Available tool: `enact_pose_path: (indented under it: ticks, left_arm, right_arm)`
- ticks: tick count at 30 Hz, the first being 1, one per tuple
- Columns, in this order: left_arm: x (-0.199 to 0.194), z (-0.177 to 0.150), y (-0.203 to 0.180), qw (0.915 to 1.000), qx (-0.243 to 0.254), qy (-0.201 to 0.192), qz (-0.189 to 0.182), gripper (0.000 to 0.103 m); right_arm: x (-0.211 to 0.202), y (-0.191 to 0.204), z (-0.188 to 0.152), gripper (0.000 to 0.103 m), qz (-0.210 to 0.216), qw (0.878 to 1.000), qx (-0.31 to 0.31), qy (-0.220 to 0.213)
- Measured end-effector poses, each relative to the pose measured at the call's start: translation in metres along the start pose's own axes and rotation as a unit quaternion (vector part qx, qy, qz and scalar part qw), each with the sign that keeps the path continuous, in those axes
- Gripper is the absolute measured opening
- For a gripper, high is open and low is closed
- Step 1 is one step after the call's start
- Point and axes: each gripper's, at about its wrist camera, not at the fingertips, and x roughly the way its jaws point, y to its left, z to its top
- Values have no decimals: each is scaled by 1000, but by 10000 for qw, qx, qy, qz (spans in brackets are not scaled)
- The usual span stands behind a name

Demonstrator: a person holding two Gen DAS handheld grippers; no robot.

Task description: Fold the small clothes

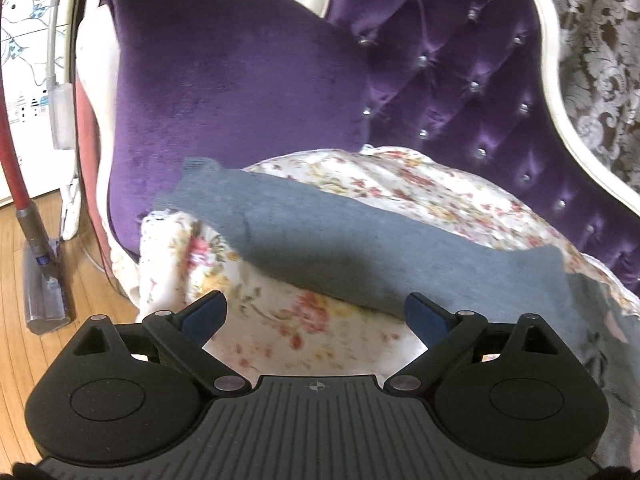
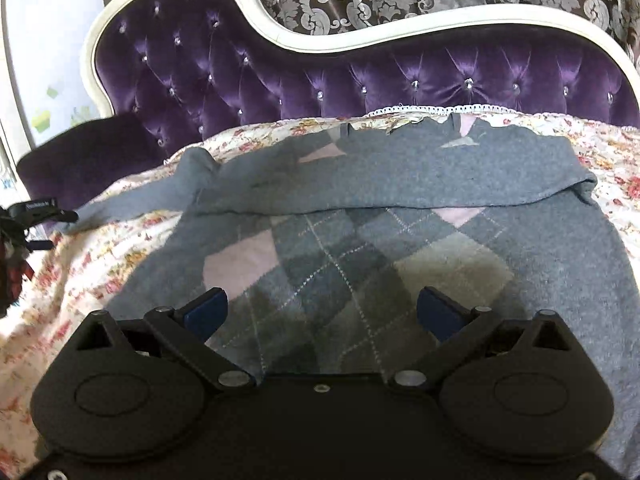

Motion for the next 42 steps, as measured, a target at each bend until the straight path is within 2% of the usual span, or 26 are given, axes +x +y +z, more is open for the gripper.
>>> enact_pose_path:
  ticks: [11, 17, 19, 20, 21, 23, 26, 30, 33, 37, 42]
  left_arm:
    - [25, 15, 16, 9996, -254, -88, -54, 95]
    - [35, 26, 22, 9989, -465, -100, -57, 89]
    - [35, 30, 25, 9984, -530, -176, -49, 75]
    - [35, 32, 26, 9983, -551, -211, -27, 56]
    - [35, 34, 28, 9980, -577, -245, 16, 30]
    - [35, 37, 32, 9975, -666, -217, 25, 4]
    - [19, 41, 27, 9970, -493, -595, 55, 3]
    - [-10, 57, 14, 9945, -430, -939, -170, 3]
    - [-35, 73, -4, 9924, -34, -1185, -340, 3]
    - [-65, 94, -38, 9857, 532, -1501, -554, 3]
    - [-92, 110, -86, 9748, 880, -1817, -947, 3]
  right_arm:
    - [2, 3, -4, 103, -81, 9999, -132, 11]
    - [2, 5, -4, 103, -121, 9998, -180, 27]
    - [2, 5, -4, 103, -126, 9997, -185, 30]
    - [3, 5, -4, 103, -135, 9997, -195, 34]
    - [3, 6, -4, 103, -144, 9997, -206, 38]
    - [4, 7, -5, 103, -166, 9996, -231, 47]
    - [4, 8, -5, 103, -191, 9995, -260, 59]
    - [4, 8, -5, 103, -192, 9995, -262, 60]
    - [4, 8, -5, 103, -187, 9995, -254, 56]
    - [3, 7, -5, 103, -151, 9997, -207, 34]
    - [2, 4, -5, 103, -98, 9998, -144, 3]
